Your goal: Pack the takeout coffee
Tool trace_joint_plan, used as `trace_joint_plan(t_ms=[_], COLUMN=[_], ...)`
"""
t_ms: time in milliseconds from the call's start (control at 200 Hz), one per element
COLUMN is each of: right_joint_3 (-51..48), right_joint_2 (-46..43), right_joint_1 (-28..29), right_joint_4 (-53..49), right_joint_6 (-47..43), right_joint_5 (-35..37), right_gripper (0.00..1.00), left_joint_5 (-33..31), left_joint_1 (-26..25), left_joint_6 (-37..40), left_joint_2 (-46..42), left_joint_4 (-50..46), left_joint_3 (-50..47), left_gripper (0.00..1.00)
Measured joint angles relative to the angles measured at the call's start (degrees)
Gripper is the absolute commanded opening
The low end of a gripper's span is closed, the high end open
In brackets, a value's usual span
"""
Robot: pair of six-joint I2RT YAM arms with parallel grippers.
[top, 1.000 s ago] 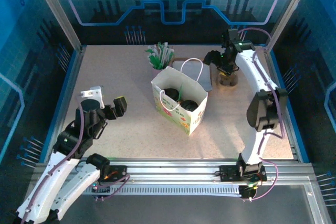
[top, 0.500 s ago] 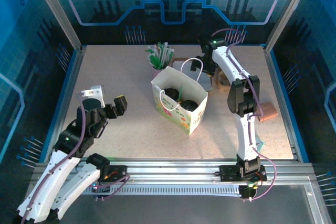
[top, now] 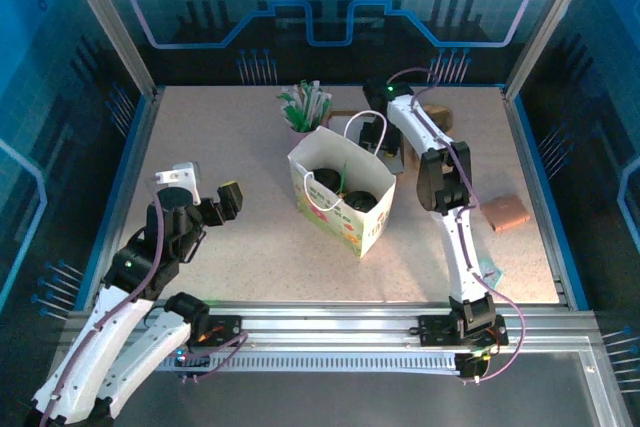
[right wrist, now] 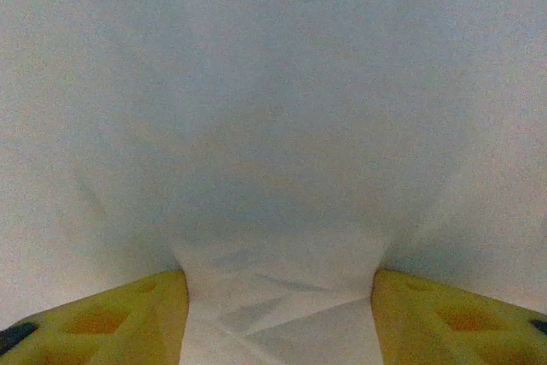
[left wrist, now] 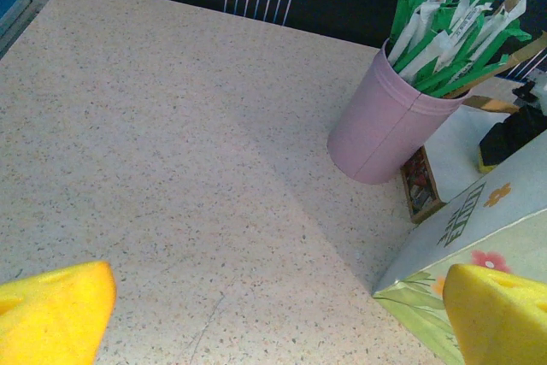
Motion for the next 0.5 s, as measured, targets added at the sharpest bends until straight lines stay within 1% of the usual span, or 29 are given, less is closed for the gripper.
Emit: trace_joint_plan(t_ms=[195, 250, 300, 350, 420, 500], right_joint_3=[0.96, 1.09, 1.14, 1.14, 1.14, 1.16], right_joint_2=[0.76, 0.76, 0.76, 0.76, 0.76, 0.76], right_joint_1=[0.0, 0.07, 0.11, 0.2, 0.31, 0.37], right_joint_4=[-0.85, -0.85, -0.85, -0.85, -0.83, -0.83], right_joint_6=[-0.85, -0.81, -1.01, -0.9, -1.14, -1.22], right_joint_5=[0.9, 0.9, 0.9, 0.87, 0.87, 0.87], right_gripper=[0.34, 0.31, 0.25, 0.21, 0.14, 0.1], left_joint_5=[-0.02, -0.02, -0.02, -0.02, -0.09, -0.22], left_joint_1=[0.0, 0.0, 0.0, 0.0, 0.0, 0.0], left_joint_6=[0.02, 0.02, 0.02, 0.02, 0.0, 0.02], left_joint_2=[0.24, 0.24, 0.24, 0.24, 0.28, 0.48], left_joint_4=[0.0, 0.0, 0.0, 0.0, 0.0, -0.02], left_joint_3=[0.0, 0.0, 0.0, 0.0, 0.0, 0.0], left_gripper=[0.99, 0.99, 0.99, 0.99, 0.99, 0.99])
